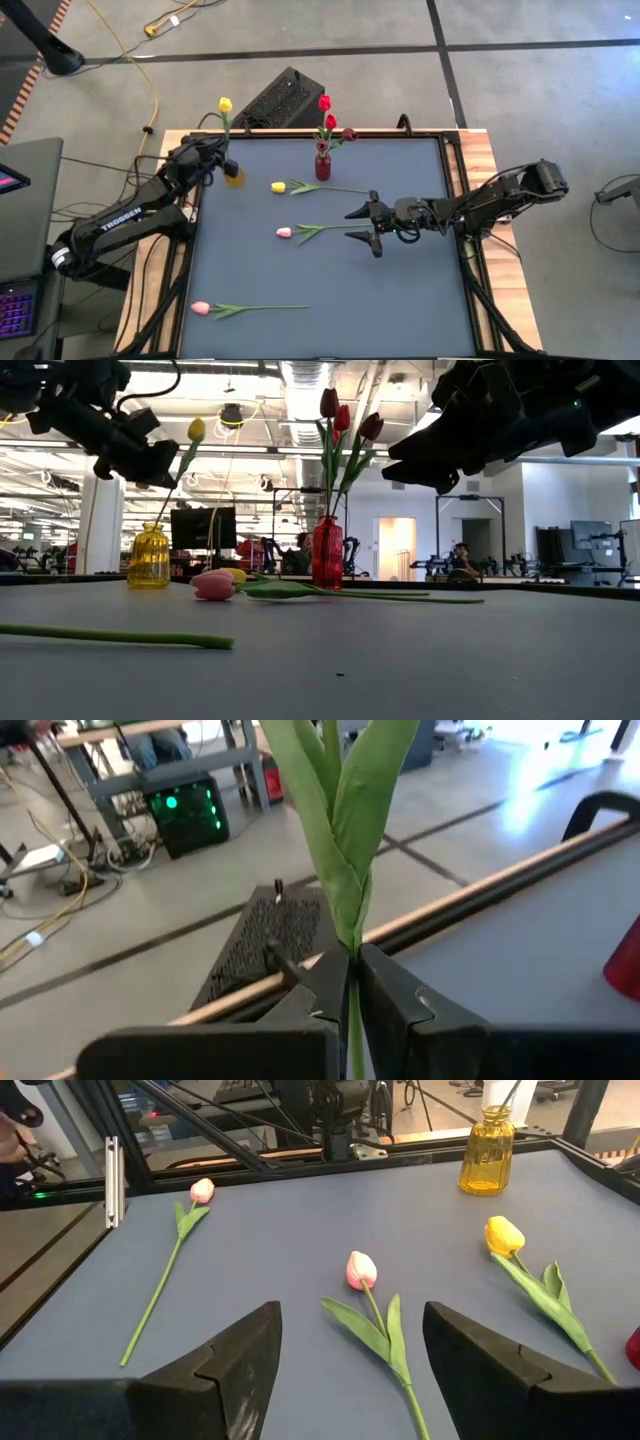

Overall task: Sort flowers into vase by color
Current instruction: Put the left yellow flower into the yellow flower vase, then put the top pink flower into the yellow flower vase

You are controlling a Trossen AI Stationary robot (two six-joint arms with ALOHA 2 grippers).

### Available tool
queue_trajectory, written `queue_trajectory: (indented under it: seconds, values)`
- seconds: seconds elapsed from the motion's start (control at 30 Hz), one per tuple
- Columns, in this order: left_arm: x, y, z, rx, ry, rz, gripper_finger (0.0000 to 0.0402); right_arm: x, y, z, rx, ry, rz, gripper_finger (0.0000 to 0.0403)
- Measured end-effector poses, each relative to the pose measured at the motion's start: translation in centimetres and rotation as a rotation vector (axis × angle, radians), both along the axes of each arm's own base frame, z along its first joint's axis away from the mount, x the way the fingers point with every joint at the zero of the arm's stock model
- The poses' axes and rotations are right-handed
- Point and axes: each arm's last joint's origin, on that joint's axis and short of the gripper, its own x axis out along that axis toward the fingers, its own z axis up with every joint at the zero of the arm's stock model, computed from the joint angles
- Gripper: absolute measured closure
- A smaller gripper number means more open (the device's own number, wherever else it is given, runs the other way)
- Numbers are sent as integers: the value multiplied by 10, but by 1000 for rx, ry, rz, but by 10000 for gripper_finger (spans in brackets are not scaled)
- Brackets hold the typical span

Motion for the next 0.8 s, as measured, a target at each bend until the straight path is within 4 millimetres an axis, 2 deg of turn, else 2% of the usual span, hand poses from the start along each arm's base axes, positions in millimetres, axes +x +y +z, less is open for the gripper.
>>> queue_trajectory:
  seconds: [0.4,0.6,0.8]
  values:
    - [-3,-4,-13,-131,57,-11,314,0,0,0,1,0,0,132]
    - [-2,-11,-17,-320,17,-166,281,0,0,0,1,0,0,132]
    - [1,-19,-13,-487,-76,-278,273,0,0,0,1,0,0,132]
